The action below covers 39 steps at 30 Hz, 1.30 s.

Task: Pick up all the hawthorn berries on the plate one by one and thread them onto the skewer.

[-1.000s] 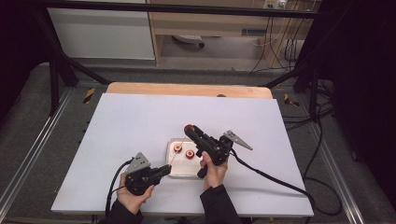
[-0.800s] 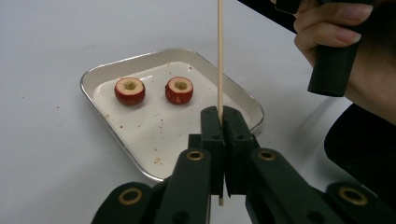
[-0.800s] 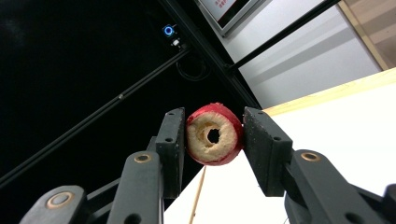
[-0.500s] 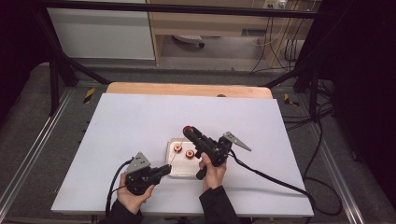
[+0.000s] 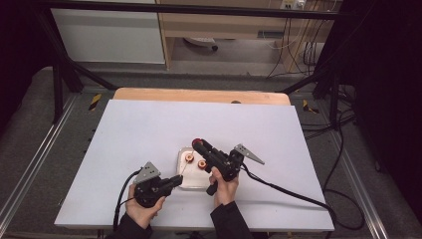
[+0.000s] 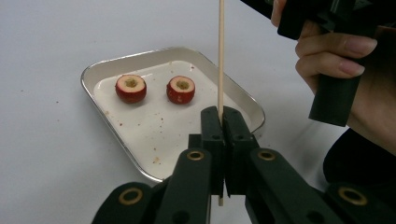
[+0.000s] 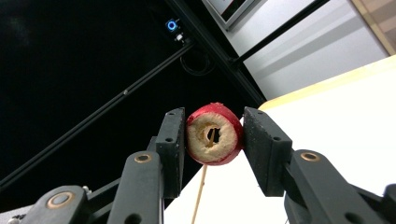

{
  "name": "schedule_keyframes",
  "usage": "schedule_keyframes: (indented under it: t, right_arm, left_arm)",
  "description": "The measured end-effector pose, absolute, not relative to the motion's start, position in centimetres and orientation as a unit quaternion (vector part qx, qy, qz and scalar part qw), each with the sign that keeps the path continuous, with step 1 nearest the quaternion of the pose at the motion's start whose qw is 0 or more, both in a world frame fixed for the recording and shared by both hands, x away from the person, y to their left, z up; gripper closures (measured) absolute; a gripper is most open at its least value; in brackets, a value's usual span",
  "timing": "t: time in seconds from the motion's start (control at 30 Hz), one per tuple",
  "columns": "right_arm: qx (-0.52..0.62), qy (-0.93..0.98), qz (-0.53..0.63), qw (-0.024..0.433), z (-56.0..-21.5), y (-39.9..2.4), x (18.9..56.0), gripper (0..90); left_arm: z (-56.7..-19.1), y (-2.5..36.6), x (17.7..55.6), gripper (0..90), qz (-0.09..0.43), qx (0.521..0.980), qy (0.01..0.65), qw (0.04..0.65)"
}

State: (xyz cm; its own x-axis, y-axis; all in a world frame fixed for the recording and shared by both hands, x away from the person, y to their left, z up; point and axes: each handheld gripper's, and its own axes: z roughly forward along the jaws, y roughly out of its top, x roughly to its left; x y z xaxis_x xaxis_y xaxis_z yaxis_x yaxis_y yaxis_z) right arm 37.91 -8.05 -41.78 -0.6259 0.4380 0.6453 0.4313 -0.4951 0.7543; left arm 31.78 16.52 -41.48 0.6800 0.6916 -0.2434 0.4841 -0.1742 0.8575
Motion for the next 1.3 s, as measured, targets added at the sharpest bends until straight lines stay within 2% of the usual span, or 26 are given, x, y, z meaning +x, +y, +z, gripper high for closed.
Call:
schedule_keyframes:
  t: [0.47, 0.8, 1.17, 1.23, 1.27, 1.3]
  right_arm:
    - [0.438, 0.536, 0.722, -0.022, -43.1, -7.4, 37.1, 61.1]
    - [0.441, 0.568, 0.692, -0.059, -44.3, -6.6, 36.3, 61.1]
    - [0.437, 0.593, 0.674, -0.058, -44.9, -5.8, 35.7, 60.6]
    - [0.436, 0.595, 0.673, -0.049, -44.7, -5.9, 35.7, 55.9]
    - [0.431, 0.602, 0.671, -0.034, -44.3, -6.1, 35.7, 47.5]
    - [0.431, 0.602, 0.671, -0.034, -44.3, -6.1, 35.7, 47.5]
  left_arm:
    - [-41.8, 16.4, 32.2, 88.5, 0.110, 0.763, 0.387, 0.506]
    - [-41.8, 16.1, 32.7, 88.5, 0.123, 0.765, 0.385, 0.501]
    - [-42.1, 16.2, 33.0, 88.5, 0.126, 0.768, 0.380, 0.500]
    - [-42.0, 16.3, 32.9, 88.5, 0.127, 0.770, 0.375, 0.500]
    - [-42.0, 16.4, 32.9, 88.5, 0.130, 0.772, 0.372, 0.499]
    - [-41.9, 16.6, 32.9, 88.5, 0.131, 0.773, 0.370, 0.498]
